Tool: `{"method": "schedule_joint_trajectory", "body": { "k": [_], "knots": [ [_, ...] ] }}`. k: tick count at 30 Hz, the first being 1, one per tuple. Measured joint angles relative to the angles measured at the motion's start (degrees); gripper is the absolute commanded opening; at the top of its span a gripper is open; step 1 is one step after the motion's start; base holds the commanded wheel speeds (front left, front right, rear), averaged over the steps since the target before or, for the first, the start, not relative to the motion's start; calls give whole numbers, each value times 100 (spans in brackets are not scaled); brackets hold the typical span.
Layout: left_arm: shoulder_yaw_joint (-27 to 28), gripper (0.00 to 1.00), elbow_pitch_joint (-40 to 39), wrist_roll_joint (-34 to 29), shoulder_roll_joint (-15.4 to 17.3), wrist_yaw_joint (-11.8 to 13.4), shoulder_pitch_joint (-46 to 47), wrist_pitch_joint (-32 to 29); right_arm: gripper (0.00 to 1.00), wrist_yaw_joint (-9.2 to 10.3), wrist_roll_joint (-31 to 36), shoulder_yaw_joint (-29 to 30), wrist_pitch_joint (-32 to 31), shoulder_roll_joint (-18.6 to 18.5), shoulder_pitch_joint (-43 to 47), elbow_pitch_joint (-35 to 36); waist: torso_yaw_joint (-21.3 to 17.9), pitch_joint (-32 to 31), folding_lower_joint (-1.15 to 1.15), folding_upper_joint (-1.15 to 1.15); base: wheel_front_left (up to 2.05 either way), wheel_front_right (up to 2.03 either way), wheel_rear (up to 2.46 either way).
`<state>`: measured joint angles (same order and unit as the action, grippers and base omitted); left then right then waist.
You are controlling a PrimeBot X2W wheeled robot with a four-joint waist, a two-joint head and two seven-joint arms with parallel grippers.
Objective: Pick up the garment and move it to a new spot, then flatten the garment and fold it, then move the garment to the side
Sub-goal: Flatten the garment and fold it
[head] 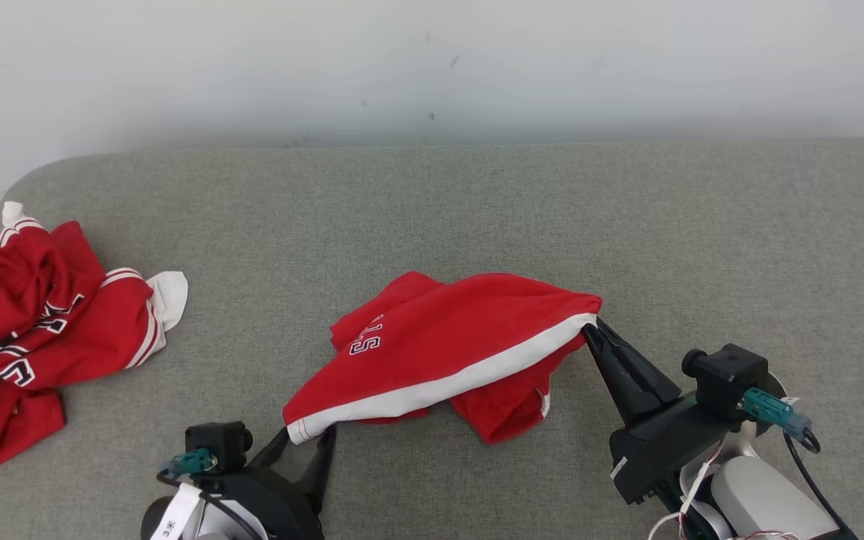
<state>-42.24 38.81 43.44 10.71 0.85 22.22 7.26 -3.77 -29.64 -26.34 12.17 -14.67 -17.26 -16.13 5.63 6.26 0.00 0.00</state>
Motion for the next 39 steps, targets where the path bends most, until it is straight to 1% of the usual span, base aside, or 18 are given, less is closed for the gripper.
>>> {"method": "schedule_joint_trajectory", "body": {
  "k": [1,2,3,5,11,14,18,20,23,26,29,32,34,36,39],
  "knots": [
    [5,85,56,13,-4,-38,39,1,0,0,0,0,1,1,0,3,0,4,0,0,0,0,0],
    [14,25,99,13,-15,-38,71,1,0,0,0,0,1,1,0,2,0,8,0,0,0,0,0],
    [16,0,133,11,-29,-37,92,18,0,0,0,-1,1,0,0,0,-1,12,0,0,0,0,0],
    [14,0,244,-5,-33,-86,154,56,0,26,1,-3,1,1,1,0,-1,21,0,0,0,0,0],
    [44,0,311,-48,-1,-85,162,319,0,33,0,25,11,-2,10,-23,8,30,0,0,0,0,0],
    [44,0,257,-162,34,-80,164,413,0,76,0,92,37,-64,48,-24,40,40,0,0,0,0,0],
    [108,0,107,-247,179,-87,202,498,0,79,0,100,44,-69,29,-60,65,64,0,0,0,0,0],
    [127,0,31,-250,275,-107,253,534,0,41,-2,27,3,-15,-48,-120,33,70,0,0,0,0,0],
    [110,0,-154,-266,392,-348,426,533,0,-77,-111,-76,-198,97,-284,-260,-48,92,0,0,0,0,0],
    [36,0,-323,-327,563,-552,754,417,0,-163,-427,-49,-446,235,-630,-460,-157,158,0,0,0,0,0],
    [253,0,-442,-155,708,-700,1393,160,0,-231,-617,-32,-822,272,-1215,-770,-259,303,0,0,0,0,0],
    [327,0,-348,-108,886,-746,2408,-270,0,-253,-694,-19,-1276,315,-2070,-1202,-364,494,1,1,0,0,0],
    [436,0,-192,-94,991,-749,3131,-561,0,-275,-780,-9,-1607,352,-2804,-1534,-438,633,1,1,0,0,0],
    [530,0,-81,-55,1022,-758,3865,-814,0,-277,-709,-15,-1889,353,-3673,-1829,-514,781,1,1,0,0,0],
    [606,0,-31,-215,1017,-791,4984,-1015,0,-277,-467,122,-2001,349,-5053,-2082,-618,1016,1,1,0,0,0]
  ]
}}
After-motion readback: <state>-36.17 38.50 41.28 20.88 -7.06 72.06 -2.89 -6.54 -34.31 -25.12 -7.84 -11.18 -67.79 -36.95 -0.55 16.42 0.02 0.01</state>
